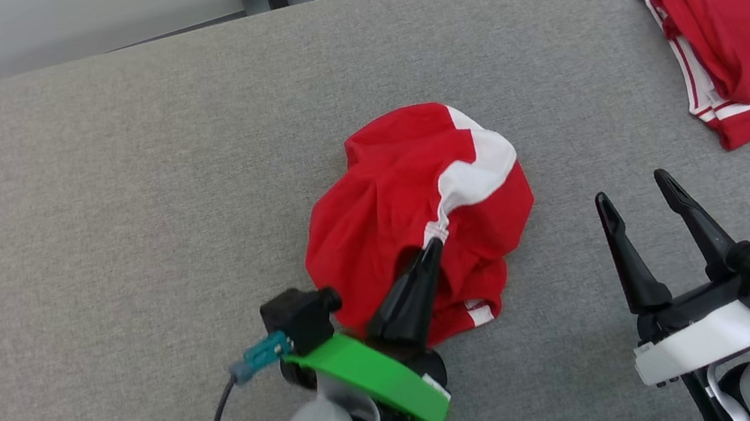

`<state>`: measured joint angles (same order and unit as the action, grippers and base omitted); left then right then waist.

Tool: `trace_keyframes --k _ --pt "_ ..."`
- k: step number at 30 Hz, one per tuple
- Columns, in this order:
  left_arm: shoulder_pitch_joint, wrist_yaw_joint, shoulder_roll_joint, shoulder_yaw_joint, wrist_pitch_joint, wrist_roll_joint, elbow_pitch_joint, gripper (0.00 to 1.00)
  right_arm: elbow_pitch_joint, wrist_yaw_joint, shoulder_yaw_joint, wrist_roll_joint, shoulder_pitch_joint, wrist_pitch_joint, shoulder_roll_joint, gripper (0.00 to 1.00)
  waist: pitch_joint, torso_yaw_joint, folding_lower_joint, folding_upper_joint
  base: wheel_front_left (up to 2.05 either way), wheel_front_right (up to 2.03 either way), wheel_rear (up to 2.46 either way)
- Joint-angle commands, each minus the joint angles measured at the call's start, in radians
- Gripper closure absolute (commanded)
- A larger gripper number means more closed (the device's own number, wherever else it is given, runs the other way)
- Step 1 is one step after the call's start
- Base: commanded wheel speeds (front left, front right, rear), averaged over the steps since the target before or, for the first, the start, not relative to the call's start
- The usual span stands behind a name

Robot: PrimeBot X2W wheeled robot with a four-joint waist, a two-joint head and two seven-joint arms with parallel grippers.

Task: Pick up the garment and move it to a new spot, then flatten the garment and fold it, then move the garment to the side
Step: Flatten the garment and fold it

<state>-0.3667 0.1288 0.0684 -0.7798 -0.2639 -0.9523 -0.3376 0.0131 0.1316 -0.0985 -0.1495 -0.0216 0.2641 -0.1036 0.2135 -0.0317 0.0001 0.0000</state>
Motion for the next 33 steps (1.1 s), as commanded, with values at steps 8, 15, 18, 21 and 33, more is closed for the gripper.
trace_keyframes --k 8,15,18,21,33 --pt "-0.403 0.003 0.134 -0.150 0.177 -0.043 0.099 1.00 -0.012 -0.002 -0.037 -0.011 -0.054 0.000 0.019 0.00 -0.027 -0.124 -0.0001 0.0000 0.00 0.00 0.00" --pt "-0.681 0.003 0.188 -0.150 0.297 -0.184 0.190 1.00 0.004 -0.002 0.025 -0.016 -0.042 0.000 0.033 0.00 -0.051 -0.214 -0.0001 0.0000 0.00 0.00 0.00" --pt "-0.711 0.003 0.241 -0.159 0.330 -0.226 0.234 1.00 0.010 -0.002 0.063 -0.015 -0.026 0.000 0.031 0.00 -0.055 -0.219 -0.0001 0.0000 0.00 0.00 0.00" --pt "-0.633 0.003 0.323 -0.178 0.352 -0.283 0.282 1.00 0.022 -0.002 0.117 -0.019 -0.010 0.000 0.027 0.00 -0.046 -0.204 -0.0001 0.0000 0.00 0.00 0.00" --pt "-0.222 -0.010 0.596 -0.223 0.184 -0.308 0.204 1.00 0.004 -0.002 0.131 -0.055 0.012 0.000 -0.016 0.00 0.013 -0.082 -0.0001 0.0000 0.00 0.00 0.00"
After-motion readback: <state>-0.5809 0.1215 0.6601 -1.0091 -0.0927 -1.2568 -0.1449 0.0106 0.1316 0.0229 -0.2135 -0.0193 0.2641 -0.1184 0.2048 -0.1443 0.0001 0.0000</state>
